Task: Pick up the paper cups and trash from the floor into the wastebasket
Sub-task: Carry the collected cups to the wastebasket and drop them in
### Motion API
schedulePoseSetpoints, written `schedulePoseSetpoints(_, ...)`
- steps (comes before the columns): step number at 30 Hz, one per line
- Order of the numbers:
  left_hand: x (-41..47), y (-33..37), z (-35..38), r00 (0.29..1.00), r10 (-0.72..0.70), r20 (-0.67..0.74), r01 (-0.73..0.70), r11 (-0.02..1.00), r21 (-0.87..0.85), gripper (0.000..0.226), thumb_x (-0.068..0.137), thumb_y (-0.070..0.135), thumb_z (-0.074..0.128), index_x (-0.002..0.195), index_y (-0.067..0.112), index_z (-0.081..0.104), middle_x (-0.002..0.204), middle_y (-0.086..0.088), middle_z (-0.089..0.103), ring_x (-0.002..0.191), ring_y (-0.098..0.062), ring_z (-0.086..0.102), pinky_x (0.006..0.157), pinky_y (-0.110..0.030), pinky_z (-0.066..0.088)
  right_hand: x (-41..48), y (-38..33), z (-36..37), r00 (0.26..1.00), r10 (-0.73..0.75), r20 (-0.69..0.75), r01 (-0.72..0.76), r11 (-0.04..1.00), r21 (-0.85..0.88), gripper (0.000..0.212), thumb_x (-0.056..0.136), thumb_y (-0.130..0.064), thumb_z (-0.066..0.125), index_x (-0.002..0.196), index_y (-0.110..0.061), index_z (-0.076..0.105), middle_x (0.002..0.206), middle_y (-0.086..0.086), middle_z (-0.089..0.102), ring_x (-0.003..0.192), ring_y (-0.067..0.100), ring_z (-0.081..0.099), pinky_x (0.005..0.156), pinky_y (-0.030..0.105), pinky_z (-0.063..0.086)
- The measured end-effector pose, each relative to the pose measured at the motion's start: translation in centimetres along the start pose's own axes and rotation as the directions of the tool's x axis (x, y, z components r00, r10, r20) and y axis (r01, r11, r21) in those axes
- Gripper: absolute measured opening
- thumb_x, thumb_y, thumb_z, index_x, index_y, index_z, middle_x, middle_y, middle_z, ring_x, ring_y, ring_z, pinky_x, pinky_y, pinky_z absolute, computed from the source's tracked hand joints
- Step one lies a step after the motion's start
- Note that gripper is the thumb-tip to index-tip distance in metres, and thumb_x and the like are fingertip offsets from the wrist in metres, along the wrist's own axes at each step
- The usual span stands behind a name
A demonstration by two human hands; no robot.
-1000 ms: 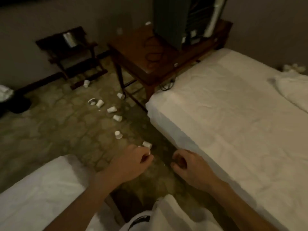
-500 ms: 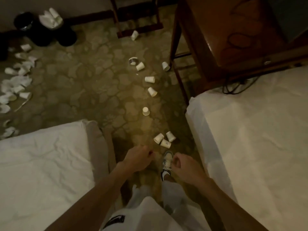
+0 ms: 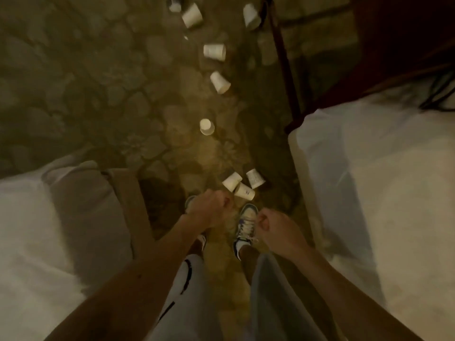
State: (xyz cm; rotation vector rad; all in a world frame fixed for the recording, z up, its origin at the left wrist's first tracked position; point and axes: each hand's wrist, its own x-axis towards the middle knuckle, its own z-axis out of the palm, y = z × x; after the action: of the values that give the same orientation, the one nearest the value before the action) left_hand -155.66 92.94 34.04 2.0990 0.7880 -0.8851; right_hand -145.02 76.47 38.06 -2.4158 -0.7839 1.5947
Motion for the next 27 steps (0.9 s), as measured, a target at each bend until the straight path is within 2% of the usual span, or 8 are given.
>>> schedulePoseSetpoints(4, 12.4, -6.2, 6.4, 0.997, -0.024, 0.075, 0.023, 1.0, 0.013, 0.034, 0.101, 0.04, 0.044, 0.122, 0.019, 0.061, 0.111, -0.005, 0.066, 0.096, -0.021, 0.064, 0.084, -0.039, 0.054, 12.5, 6.3, 6.5, 0.997, 0.067, -0.032, -0.068, 0.997, -0.042, 0.025, 0.096, -0.034, 0.056, 0.117, -0.021, 0.055, 0.114, -0.002, 0.053, 0.106, 0.017, 0.054, 0.081, 0.029, 0.041)
schedulePoseSetpoints(6, 18.3, -9.2, 9.7, 0.997, 0.018, 0.074, -0.024, 0.997, 0.078, 0.035, 0.101, 0.04, 0.046, 0.126, 0.019, 0.06, 0.115, -0.008, 0.067, 0.096, -0.022, 0.064, 0.082, -0.036, 0.053, 18.9, 9.6, 9.9, 0.996, 0.062, -0.059, -0.067, 0.993, -0.1, 0.032, 0.094, -0.036, 0.059, 0.122, -0.022, 0.055, 0.128, -0.001, 0.046, 0.116, 0.019, 0.049, 0.086, 0.029, 0.039)
schedulePoseSetpoints(10, 28.1, -14.4, 15.7, 0.995, 0.045, 0.095, -0.053, 0.995, 0.085, 0.037, 0.102, 0.039, 0.047, 0.134, 0.021, 0.052, 0.127, -0.006, 0.058, 0.096, -0.015, 0.052, 0.075, -0.029, 0.04, 29.6, 15.1, 14.9, 0.981, 0.008, -0.192, -0.05, 0.975, -0.217, 0.051, 0.089, -0.045, 0.064, 0.134, -0.026, 0.049, 0.147, 0.003, 0.029, 0.134, 0.025, 0.033, 0.104, 0.043, 0.038)
schedulePoseSetpoints(13, 32.8, -16.9, 19.1, 0.96, 0.28, -0.024, -0.266, 0.932, 0.247, 0.038, 0.104, 0.038, 0.039, 0.135, 0.019, 0.051, 0.131, -0.006, 0.05, 0.11, -0.02, 0.045, 0.082, -0.031, 0.042, 35.7, 17.7, 16.1, 0.925, -0.024, -0.38, -0.033, 0.989, -0.143, 0.048, 0.094, -0.043, 0.057, 0.135, -0.019, 0.049, 0.147, 0.007, 0.034, 0.13, 0.028, 0.038, 0.101, 0.045, 0.039)
schedulePoseSetpoints(15, 34.8, -18.0, 20.6, 0.919, 0.37, -0.136, -0.344, 0.921, 0.183, 0.038, 0.106, 0.038, 0.035, 0.132, 0.017, 0.053, 0.119, -0.005, 0.052, 0.099, -0.014, 0.042, 0.077, -0.03, 0.037, 38.5, 18.9, 16.1, 0.887, 0.001, -0.462, -0.02, 0.999, -0.037, 0.044, 0.098, -0.039, 0.052, 0.134, -0.016, 0.05, 0.143, 0.008, 0.04, 0.125, 0.028, 0.045, 0.098, 0.043, 0.042)
schedulePoseSetpoints(18, 37.4, -18.5, 22.0, 0.924, 0.318, -0.212, -0.321, 0.947, 0.022, 0.043, 0.104, 0.047, 0.03, 0.125, 0.018, 0.055, 0.108, -0.001, 0.052, 0.091, -0.011, 0.047, 0.074, -0.025, 0.034, 41.1, 20.4, 16.3, 0.885, -0.033, -0.464, 0.047, 0.999, 0.019, 0.05, 0.096, -0.041, 0.055, 0.139, -0.018, 0.044, 0.143, 0.007, 0.041, 0.125, 0.024, 0.047, 0.096, 0.034, 0.039)
schedulePoseSetpoints(23, 38.2, -18.5, 23.4, 0.924, 0.326, -0.199, -0.347, 0.934, -0.082, 0.051, 0.1, 0.057, 0.027, 0.122, 0.022, 0.056, 0.105, 0.005, 0.049, 0.089, -0.006, 0.047, 0.07, -0.018, 0.034, 42.8, 21.6, 17.7, 0.892, -0.079, -0.446, 0.081, 0.997, -0.016, 0.078, 0.082, -0.052, 0.067, 0.146, -0.02, 0.035, 0.144, 0.007, 0.042, 0.13, 0.025, 0.042, 0.102, 0.036, 0.035)
schedulePoseSetpoints(27, 37.8, -19.1, 24.1, 0.947, 0.3, -0.115, -0.31, 0.947, -0.088, 0.071, 0.089, 0.073, 0.018, 0.121, 0.021, 0.056, 0.104, 0.005, 0.05, 0.092, -0.009, 0.048, 0.081, -0.031, 0.041, 43.9, 21.9, 18.8, 0.87, -0.089, -0.486, 0.063, 0.996, -0.069, 0.088, 0.076, -0.06, 0.068, 0.146, -0.015, 0.037, 0.14, 0.009, 0.043, 0.127, 0.028, 0.042, 0.102, 0.038, 0.036)
